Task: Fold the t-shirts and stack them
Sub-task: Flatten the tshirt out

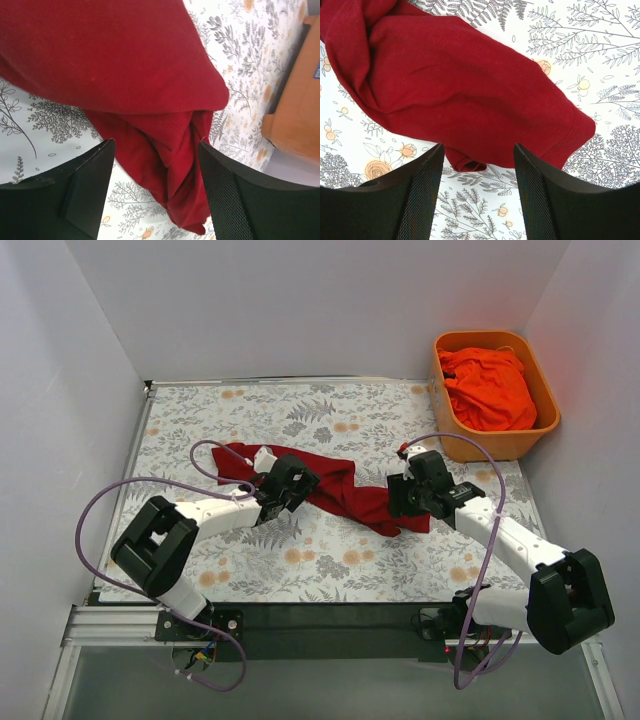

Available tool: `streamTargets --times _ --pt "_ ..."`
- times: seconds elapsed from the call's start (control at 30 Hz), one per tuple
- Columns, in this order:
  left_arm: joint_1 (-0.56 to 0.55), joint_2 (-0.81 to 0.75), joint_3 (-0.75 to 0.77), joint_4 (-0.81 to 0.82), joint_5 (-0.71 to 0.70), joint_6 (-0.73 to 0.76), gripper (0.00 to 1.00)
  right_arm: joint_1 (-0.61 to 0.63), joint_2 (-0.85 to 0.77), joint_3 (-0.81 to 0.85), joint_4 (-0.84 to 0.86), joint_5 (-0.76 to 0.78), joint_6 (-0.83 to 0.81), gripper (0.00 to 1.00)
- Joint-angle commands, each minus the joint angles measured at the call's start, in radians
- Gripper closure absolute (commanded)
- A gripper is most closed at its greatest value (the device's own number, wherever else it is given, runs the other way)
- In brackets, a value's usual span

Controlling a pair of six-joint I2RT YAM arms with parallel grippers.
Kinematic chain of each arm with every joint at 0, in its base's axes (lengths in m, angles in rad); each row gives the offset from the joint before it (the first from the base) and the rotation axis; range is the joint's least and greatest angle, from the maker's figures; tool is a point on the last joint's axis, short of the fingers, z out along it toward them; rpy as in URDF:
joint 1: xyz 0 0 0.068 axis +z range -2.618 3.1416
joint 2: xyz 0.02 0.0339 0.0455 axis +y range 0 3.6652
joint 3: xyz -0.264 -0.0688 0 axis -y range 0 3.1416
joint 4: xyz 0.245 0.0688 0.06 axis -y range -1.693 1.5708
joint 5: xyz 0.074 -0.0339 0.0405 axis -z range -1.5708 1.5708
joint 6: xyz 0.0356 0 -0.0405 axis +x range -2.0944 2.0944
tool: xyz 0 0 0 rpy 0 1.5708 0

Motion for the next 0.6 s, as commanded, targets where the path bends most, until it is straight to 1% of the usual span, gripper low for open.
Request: streamTargets --times 0.0,0.2,0.33,0.4,0.47,0.57 --pt "-0.002 0.026 -0.001 0.042 -0.054 -0.157 0.38 -0.002 -0.034 -0.014 0.010 0.018 -0.012 0.45" --pt "-0.002 0.054 0.002 0.062 -0.076 -0.164 0.40 -0.002 -0.040 -0.025 0.012 0.022 -0.020 0.46" --pt "-0.002 0.066 0.007 0.088 -0.089 -0.153 0.45 -0.002 -0.042 -0.028 0.012 0.022 -0.026 0.46" --pt "-0.002 0.078 0.019 0.090 -0.090 -0.144 0.49 -0.002 -0.043 -0.030 0.010 0.024 -0.028 0.46" --pt "-0.002 0.092 0.025 0.088 -0.087 -0.144 0.51 -0.002 -0.043 -0.033 0.013 0.022 -0.029 0.46" --pt "-0.002 0.100 0.025 0.091 -0.078 -0.153 0.51 -0.002 -0.043 -0.034 0.013 0.025 -0.031 0.46"
